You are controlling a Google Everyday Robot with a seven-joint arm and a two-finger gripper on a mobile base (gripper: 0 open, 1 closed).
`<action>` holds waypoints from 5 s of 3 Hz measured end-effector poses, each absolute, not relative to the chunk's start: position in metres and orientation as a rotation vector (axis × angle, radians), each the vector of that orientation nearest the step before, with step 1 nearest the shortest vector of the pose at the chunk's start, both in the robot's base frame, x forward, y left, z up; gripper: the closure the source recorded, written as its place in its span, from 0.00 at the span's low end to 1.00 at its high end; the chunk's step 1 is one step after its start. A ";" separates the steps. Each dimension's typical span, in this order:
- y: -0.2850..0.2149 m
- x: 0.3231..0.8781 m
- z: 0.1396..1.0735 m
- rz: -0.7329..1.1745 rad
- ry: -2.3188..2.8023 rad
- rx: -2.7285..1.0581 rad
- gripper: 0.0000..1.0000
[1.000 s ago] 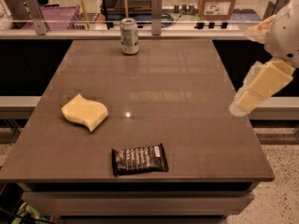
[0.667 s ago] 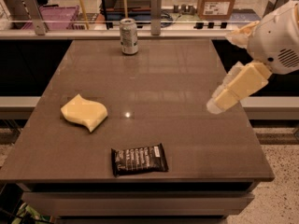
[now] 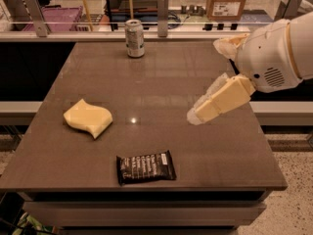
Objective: Move sponge near 7up can
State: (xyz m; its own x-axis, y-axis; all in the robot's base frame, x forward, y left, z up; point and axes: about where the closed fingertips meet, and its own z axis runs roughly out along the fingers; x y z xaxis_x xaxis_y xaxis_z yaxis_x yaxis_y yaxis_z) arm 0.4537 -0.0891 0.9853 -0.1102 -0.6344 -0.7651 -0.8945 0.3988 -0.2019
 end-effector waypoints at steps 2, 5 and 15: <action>-0.055 0.455 0.967 0.476 1.788 -1.165 0.00; -0.021 0.460 0.950 0.515 1.749 -1.065 0.00; 0.138 0.481 0.852 0.716 1.636 -0.990 0.00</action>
Offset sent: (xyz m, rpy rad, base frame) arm 0.0091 0.0464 -0.0322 0.2309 -0.0277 -0.1177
